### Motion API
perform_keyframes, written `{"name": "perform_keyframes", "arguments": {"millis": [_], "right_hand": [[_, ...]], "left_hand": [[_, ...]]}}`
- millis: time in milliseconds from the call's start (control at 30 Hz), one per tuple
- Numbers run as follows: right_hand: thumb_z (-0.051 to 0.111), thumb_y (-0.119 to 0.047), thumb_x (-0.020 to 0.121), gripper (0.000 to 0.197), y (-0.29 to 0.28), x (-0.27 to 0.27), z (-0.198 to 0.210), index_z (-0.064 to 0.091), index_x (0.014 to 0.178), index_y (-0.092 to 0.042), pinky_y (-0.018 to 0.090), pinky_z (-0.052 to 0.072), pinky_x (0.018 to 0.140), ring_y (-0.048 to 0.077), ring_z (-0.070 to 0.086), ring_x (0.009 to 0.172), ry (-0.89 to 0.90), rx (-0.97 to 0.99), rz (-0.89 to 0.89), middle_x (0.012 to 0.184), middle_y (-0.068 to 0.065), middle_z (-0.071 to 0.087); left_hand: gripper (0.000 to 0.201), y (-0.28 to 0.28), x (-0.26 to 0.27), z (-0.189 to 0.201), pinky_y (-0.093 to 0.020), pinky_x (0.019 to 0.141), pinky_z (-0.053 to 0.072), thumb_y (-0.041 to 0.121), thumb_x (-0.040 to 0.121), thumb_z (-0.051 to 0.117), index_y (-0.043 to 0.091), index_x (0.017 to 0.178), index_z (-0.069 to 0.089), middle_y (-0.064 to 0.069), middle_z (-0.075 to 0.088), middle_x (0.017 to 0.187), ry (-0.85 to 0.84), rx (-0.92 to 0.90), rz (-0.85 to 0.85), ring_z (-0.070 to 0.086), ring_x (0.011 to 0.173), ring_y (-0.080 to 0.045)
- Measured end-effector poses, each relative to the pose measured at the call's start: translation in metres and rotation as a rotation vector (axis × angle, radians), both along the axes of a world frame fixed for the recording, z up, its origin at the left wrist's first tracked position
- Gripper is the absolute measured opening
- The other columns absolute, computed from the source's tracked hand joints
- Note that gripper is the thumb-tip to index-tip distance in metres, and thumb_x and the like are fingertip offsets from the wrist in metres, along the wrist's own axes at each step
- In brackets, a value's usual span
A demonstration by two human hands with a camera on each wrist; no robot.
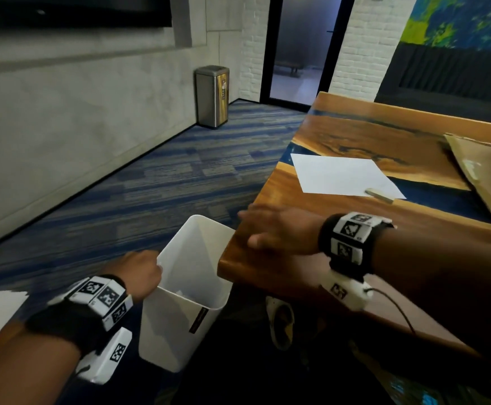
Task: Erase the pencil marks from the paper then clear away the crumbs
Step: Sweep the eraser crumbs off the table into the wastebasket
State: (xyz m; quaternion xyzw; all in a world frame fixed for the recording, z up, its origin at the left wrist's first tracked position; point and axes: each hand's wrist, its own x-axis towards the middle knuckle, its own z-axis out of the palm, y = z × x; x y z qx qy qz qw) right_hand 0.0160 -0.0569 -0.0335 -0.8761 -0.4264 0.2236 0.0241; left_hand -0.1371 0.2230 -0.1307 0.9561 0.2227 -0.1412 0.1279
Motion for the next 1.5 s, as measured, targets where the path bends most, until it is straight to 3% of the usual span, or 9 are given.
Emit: {"name": "perform_keyframes", "arguments": {"millis": [100,233,433,600,833,1033,1167,1300,1500], "right_hand": [[0.028,-0.079,0.087,0.081,-0.005,0.043,-0.008,0.013,0.155,-0.039,0.061,0.021,0.118,0.039,0.016,0.15,-0.119,-0.29,-0.35,0.167,0.004,0.004],[0.02,-0.089,0.08,0.09,0.015,-0.015,-0.011,-0.001,0.155,-0.044,0.068,0.008,0.117,0.04,-0.003,0.152,-0.013,-0.314,-0.042,0.167,-0.002,-0.006],[0.042,-0.063,0.096,0.069,-0.017,-0.071,0.022,0.021,0.156,-0.038,0.021,0.018,0.105,0.013,0.025,0.147,-0.047,0.115,0.013,0.162,-0.01,0.025],[0.016,-0.09,0.07,0.099,-0.081,-0.061,-0.024,0.012,0.155,-0.038,0.058,0.021,0.118,0.031,0.016,0.151,-0.093,0.106,-0.584,0.167,0.002,0.009],[0.036,-0.067,0.091,0.077,0.014,-0.129,-0.091,0.002,0.155,-0.04,0.069,-0.01,0.113,0.03,-0.013,0.152,-0.326,0.144,-0.235,0.167,0.001,-0.009],[0.051,-0.039,0.1,0.056,0.021,-0.112,-0.051,0.031,0.152,-0.036,0.049,0.023,0.119,0.019,0.038,0.14,-0.057,0.659,-0.197,0.152,-0.003,0.044],[0.027,-0.063,0.098,0.062,-0.032,-0.089,-0.063,0.011,0.154,-0.04,0.069,-0.003,0.115,0.032,-0.004,0.153,-0.216,0.15,-0.505,0.167,-0.003,-0.002],[0.025,-0.064,0.095,0.068,0.008,-0.121,-0.093,0.002,0.155,-0.04,0.069,-0.012,0.111,0.029,-0.012,0.153,-0.314,0.186,-0.287,0.167,-0.004,-0.007],[0.055,-0.031,0.1,0.06,0.006,-0.121,-0.056,0.028,0.152,-0.045,0.034,0.033,0.115,0.008,0.052,0.13,0.342,0.746,-0.045,0.139,-0.007,0.059]], "left_hand": [[0.033,0.0,-0.001,0.002,-0.042,0.091,0.05,0.03,0.092,0.039,0.027,0.116,0.062,-0.004,0.065,0.122,0.001,-0.005,0.014,0.061,0.106,-0.027],[0.036,-0.007,0.004,0.002,-0.042,0.09,0.051,0.032,0.094,0.037,0.026,0.122,0.06,-0.006,0.064,0.125,0.029,0.03,-0.007,0.061,0.106,-0.027],[0.037,-0.006,0.003,0.0,-0.042,0.088,0.052,0.037,0.092,0.035,0.027,0.118,0.059,-0.004,0.063,0.119,0.027,0.016,-0.025,0.061,0.101,-0.025],[0.034,-0.001,-0.008,-0.003,-0.042,0.085,0.054,0.034,0.091,0.036,0.026,0.113,0.061,-0.001,0.066,0.108,0.004,0.01,-0.017,0.063,0.09,-0.022],[0.027,-0.008,-0.016,0.002,-0.04,0.085,0.051,0.03,0.096,0.04,0.02,0.11,0.06,-0.005,0.062,0.113,-0.009,0.011,-0.03,0.061,0.096,-0.025],[0.025,-0.005,-0.025,0.002,-0.042,0.085,0.054,0.031,0.095,0.039,0.024,0.106,0.06,-0.002,0.063,0.108,-0.014,0.013,-0.024,0.062,0.092,-0.022],[0.027,-0.004,-0.023,-0.003,-0.041,0.087,0.053,0.03,0.096,0.04,0.021,0.11,0.061,-0.004,0.064,0.112,0.016,0.022,-0.011,0.063,0.095,-0.024],[0.034,-0.005,-0.015,-0.009,-0.04,0.087,0.054,0.03,0.09,0.04,0.023,0.115,0.063,-0.004,0.066,0.115,0.045,0.016,-0.005,0.063,0.096,-0.023],[0.035,-0.004,-0.014,-0.023,-0.035,0.084,0.052,0.029,0.098,0.041,0.022,0.125,0.062,-0.005,0.066,0.118,0.044,0.03,0.046,0.063,0.097,-0.023]]}}
